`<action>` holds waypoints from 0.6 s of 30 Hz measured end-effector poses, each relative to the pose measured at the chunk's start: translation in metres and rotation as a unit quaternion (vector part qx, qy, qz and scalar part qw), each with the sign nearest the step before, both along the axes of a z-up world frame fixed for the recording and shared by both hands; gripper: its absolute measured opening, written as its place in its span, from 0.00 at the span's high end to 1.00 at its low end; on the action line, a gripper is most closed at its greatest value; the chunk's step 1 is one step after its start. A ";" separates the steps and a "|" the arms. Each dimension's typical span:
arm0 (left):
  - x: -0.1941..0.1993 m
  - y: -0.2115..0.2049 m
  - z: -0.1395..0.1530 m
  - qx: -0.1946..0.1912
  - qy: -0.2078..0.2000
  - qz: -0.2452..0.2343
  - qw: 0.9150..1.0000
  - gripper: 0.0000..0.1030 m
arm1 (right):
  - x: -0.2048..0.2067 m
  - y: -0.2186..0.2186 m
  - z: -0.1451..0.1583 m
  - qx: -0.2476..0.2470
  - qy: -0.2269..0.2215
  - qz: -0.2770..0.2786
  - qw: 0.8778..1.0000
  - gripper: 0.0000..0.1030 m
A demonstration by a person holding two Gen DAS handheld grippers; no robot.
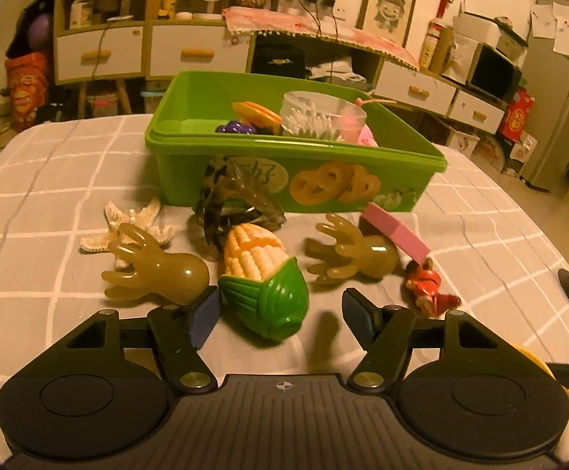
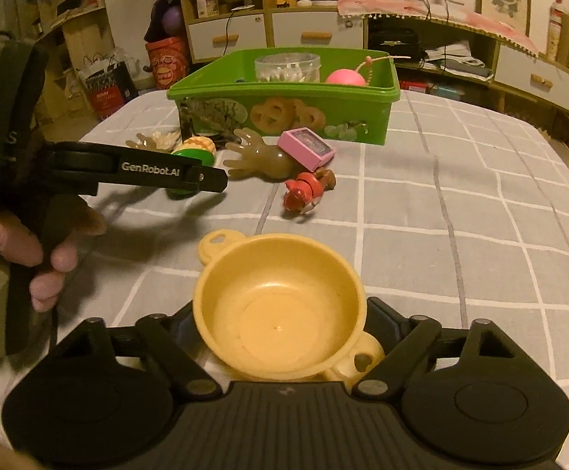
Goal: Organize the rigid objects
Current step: 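Close the right gripper on the yellow bowl rim while the left gripper grasps the green corn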
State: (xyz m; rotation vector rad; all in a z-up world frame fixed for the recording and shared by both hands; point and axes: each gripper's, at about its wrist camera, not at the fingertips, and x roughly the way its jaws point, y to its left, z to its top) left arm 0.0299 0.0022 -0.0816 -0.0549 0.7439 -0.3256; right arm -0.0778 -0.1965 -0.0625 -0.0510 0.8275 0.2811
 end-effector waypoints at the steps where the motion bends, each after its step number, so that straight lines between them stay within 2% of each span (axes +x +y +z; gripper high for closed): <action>1: 0.001 0.000 0.000 -0.001 -0.002 0.002 1.000 0.33 | 0.000 0.000 0.001 0.004 0.001 -0.001 1.000 0.44; 2: 0.002 0.000 0.000 -0.001 -0.002 0.005 1.000 0.34 | 0.000 -0.001 0.001 0.007 0.001 -0.002 1.000 0.45; 4: 0.004 0.002 -0.001 -0.001 0.002 0.013 1.000 0.46 | 0.000 -0.001 0.002 0.012 0.002 -0.002 1.000 0.50; 5: 0.004 0.003 -0.001 -0.002 0.004 0.018 1.000 0.47 | 0.000 -0.001 0.003 0.014 0.001 -0.001 1.000 0.54; 10: 0.004 0.010 0.001 -0.012 0.011 0.030 0.999 0.48 | 0.001 0.002 0.004 0.018 0.001 0.002 1.000 0.54; 18: -0.002 0.010 0.007 -0.009 0.004 0.022 1.000 0.48 | 0.003 0.004 0.009 0.016 -0.011 0.004 1.000 0.54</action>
